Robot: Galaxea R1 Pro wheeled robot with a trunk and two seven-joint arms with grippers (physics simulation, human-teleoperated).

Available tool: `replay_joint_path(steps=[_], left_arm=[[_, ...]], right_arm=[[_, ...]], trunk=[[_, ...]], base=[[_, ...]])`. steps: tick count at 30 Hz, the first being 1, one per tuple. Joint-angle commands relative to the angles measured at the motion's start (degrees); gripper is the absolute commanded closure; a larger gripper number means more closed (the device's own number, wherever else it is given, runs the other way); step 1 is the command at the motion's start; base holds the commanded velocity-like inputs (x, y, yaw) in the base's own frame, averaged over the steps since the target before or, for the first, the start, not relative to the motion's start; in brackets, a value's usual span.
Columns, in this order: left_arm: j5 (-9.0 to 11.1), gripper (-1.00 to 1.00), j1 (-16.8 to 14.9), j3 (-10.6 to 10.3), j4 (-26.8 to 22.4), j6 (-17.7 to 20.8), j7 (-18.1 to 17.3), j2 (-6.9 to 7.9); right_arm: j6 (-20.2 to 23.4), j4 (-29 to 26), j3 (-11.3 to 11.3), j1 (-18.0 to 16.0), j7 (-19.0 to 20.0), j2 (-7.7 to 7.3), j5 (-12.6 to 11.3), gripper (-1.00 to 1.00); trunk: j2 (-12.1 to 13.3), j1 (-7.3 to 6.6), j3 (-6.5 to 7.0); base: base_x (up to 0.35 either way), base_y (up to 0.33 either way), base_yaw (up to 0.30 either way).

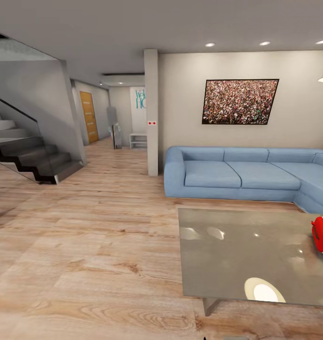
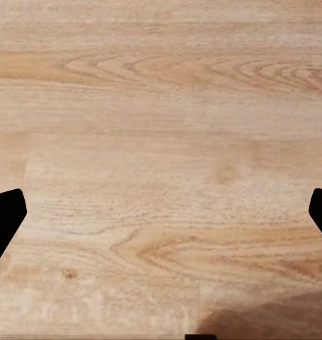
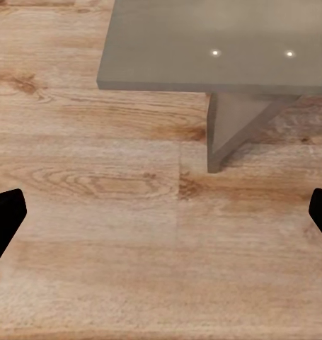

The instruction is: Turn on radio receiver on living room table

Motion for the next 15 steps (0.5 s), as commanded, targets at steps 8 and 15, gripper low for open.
replay_joint_path(steps=[8,15], left_arm=[[-0.06,-1.0,0.04,0.0,0.12,0.0,0.0,-0.01],[0.01,-1.0,0.06,0.0,0.13,0.0,0.0,-0.01]], right_arm=[[0.0,0.01,0.0,0.0,0.0,0.01,-0.01,-1.0],[0.0,0.01,0.0,0.0,0.0,0.02,0.0,-1.0]], trunk=[[0.0,0.0,0.0],[0.0,0.0,0.0]], base=[[0.0,0.0,0.0],[0.0,0.0,0.0]])
